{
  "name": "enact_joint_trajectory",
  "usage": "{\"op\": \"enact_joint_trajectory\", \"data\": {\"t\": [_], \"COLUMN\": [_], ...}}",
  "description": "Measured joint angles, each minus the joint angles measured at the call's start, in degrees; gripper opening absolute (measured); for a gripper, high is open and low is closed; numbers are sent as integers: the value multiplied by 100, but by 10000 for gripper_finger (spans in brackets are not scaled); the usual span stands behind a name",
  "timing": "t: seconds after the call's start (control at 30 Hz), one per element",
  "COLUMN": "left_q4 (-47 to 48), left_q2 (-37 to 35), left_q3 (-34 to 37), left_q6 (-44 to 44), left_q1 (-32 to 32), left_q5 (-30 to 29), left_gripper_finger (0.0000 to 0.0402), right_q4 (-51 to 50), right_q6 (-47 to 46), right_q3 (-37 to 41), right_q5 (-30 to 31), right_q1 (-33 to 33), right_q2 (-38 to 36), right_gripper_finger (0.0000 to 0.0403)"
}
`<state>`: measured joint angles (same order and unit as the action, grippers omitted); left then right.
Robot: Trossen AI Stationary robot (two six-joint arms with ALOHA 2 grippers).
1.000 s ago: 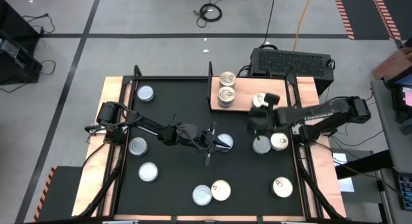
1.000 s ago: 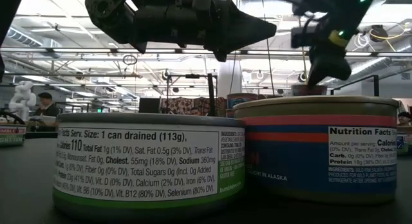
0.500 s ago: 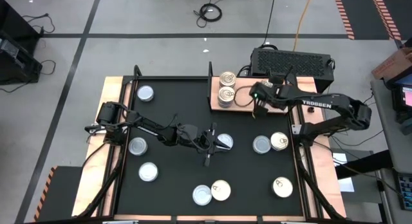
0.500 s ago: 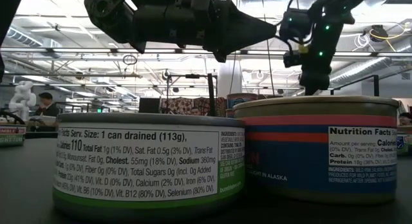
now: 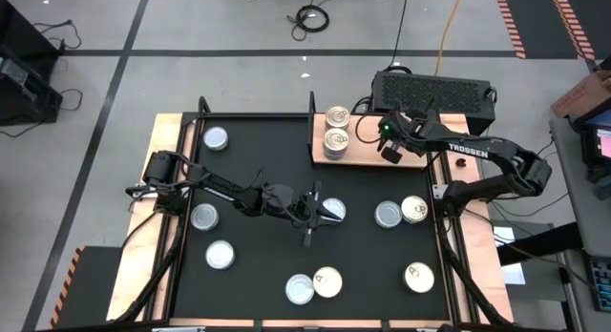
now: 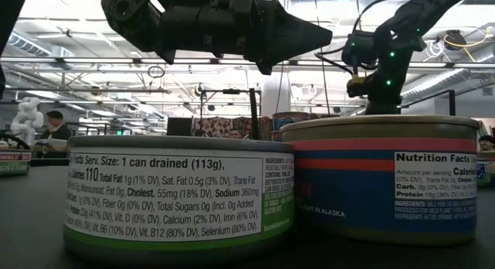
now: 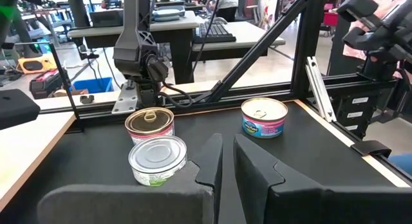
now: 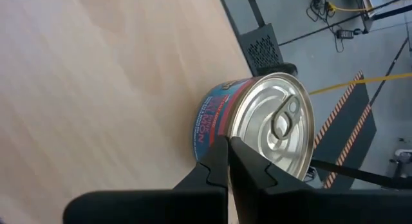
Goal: Stack canned seafood by type on shelf
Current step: Put the blue-pink tuna can to the top right corner of the shelf
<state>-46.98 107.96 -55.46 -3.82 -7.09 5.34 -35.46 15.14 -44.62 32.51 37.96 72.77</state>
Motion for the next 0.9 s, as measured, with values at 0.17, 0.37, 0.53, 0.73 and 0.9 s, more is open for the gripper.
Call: {"op": "enact_joint_trajectory", "data": {"t": [0.17,0.37,0.53,0.73,0.9], "left_q4": [0,0,0,0,0], "left_q2": [0,0,0,0,0], "left_q3": [0,0,0,0,0], "left_q6": [-2,-2,-4,-6,-8], "left_q1": [0,0,0,0,10], "left_q5": [0,0,0,0,0], "left_gripper_finger": [42,42,42,42,42], "right_q4": [156,336,439,457,443], "right_q6": [147,210,195,119,113], "right_q3": [20,21,20,17,17], "right_q5": [-208,-305,-347,-387,-443], "right_q1": [311,514,559,557,546], "right_q2": [1,217,450,451,422], "right_gripper_finger": [0,0,0,0,2]}}
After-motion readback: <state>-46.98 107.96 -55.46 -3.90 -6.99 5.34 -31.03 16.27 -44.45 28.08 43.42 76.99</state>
